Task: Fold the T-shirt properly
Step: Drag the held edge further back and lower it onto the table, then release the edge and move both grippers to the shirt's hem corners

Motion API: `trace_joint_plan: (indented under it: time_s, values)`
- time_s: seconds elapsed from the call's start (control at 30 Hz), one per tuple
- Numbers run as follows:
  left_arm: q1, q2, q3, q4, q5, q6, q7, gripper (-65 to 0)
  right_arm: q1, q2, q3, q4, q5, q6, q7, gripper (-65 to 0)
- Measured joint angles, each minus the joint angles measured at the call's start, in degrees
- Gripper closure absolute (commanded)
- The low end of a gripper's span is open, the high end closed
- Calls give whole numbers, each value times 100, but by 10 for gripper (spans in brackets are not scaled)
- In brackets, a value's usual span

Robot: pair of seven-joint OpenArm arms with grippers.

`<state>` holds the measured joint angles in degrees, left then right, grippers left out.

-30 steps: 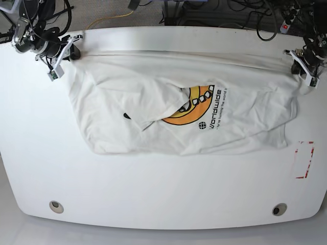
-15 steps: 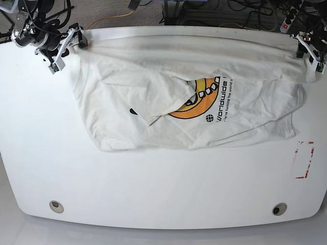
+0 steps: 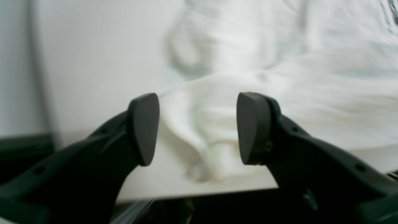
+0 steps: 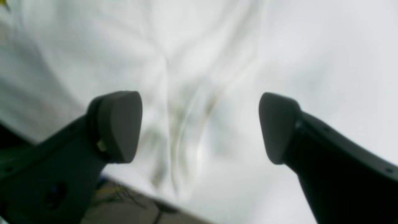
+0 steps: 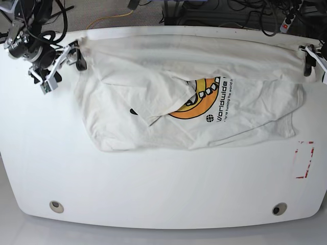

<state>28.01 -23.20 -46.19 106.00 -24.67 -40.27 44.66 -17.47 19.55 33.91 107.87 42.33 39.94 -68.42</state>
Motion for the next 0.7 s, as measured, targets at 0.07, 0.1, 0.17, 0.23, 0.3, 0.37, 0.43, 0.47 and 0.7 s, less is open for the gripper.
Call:
trace_joint_plan:
  time_s: [0.07,0.1,0.17,0.23,0.3,0.37,0.43,0.47,0.7]
  values:
    - [-269,17,44,11,125,17,81,-367,437,-68,-42,-345,-2,2,4,-510]
    - [-396,33,68,15,157,17,55,-367,597,-68,-44,-511,11,15,7,-498]
    - [-664,50,92,24,214,-2,-70,-367,1036,-66,-55,-968,2,7,17,-472]
    - [-905,70,105,46,452,2,-105,-367,1401,11,-195,-1414,-83,-35,-2,-457]
    - [-1204,179,118,44,841,24,-42,-367,1860,107,-507,-1899,-363,-33,-46,-452]
    - [-1460,396,142,31,1224,28,-31,-367,2225,94,-671,-2245,-608,-9,13,-452]
    - [-1749,612,170,20,1620,-7,-9,-367,2592,48,-787,-2500,-909,-4,153,-452]
    - [-1891,719,168,11,1829,-24,-9,-367,2723,20,-820,-2638,-1078,13,319,-452]
    - [-2752,1220,144,-466,2597,-11,-52,-367,3672,-83,-1368,-3659,-1969,-9,868,-450]
